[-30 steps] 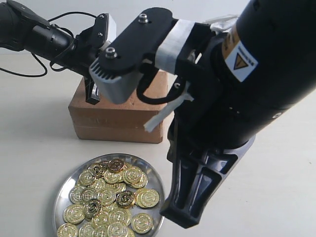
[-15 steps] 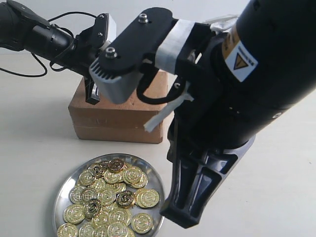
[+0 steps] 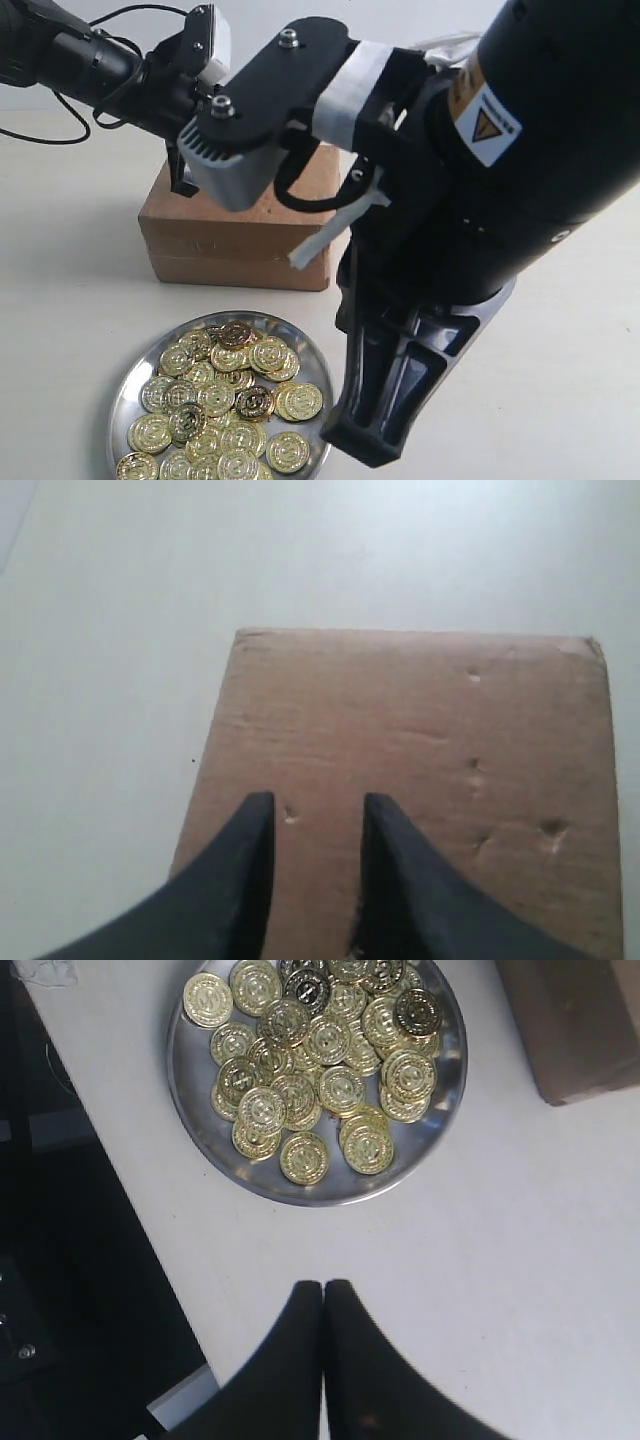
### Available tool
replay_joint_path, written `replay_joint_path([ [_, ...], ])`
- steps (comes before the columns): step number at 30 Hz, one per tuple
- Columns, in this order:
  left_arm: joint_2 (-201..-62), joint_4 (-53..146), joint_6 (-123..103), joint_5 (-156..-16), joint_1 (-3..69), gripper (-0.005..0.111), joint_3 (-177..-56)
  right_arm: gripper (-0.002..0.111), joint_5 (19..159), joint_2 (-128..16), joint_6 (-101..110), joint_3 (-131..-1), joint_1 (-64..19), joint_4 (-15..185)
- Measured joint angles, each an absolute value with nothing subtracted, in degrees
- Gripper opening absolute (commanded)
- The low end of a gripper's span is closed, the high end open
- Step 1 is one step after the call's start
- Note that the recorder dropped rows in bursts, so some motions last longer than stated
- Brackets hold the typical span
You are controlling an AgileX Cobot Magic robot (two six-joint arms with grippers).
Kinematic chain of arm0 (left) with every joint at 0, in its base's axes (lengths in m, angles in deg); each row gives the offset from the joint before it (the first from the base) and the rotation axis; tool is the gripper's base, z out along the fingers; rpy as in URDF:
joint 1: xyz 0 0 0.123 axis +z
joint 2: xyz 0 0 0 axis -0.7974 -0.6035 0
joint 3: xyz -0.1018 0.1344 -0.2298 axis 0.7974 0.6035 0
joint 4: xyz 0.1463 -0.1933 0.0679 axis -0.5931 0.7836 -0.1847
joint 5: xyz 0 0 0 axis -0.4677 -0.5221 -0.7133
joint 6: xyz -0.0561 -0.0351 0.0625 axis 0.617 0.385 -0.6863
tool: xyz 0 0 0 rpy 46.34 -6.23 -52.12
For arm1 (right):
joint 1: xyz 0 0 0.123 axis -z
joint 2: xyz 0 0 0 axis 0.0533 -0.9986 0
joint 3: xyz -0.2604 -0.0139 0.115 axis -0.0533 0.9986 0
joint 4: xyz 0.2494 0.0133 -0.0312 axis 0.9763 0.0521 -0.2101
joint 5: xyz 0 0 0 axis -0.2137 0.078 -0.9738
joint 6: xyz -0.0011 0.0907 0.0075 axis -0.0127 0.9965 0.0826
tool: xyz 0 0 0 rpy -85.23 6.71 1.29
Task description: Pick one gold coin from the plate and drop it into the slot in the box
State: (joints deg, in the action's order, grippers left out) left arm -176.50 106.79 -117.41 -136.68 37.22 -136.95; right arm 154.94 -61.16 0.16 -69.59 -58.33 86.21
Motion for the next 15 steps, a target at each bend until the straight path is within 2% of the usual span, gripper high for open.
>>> replay_joint_path([
  [1,-175.45,106.79,-114.73,-136.79,37.22,0.007,-136.95,0.000,154.91,-61.16,0.03,-69.59,-58.33,86.21],
  [2,-174.28,106.79,-112.93,-136.79,37.22,0.000,-136.95,0.000,154.34,-60.94,-0.05,-69.59,-58.33,85.88],
  [10,-164.39,104.87,-106.93,-150.63,37.22,0.000,-136.95,0.000,144.81,-49.90,4.75,-69.59,-58.33,70.02],
  [15,-151.03,105.97,-104.80,-149.32,37.22,0.000,-127.48,0.000,139.11,-39.80,7.01,-65.30,-58.33,66.77],
])
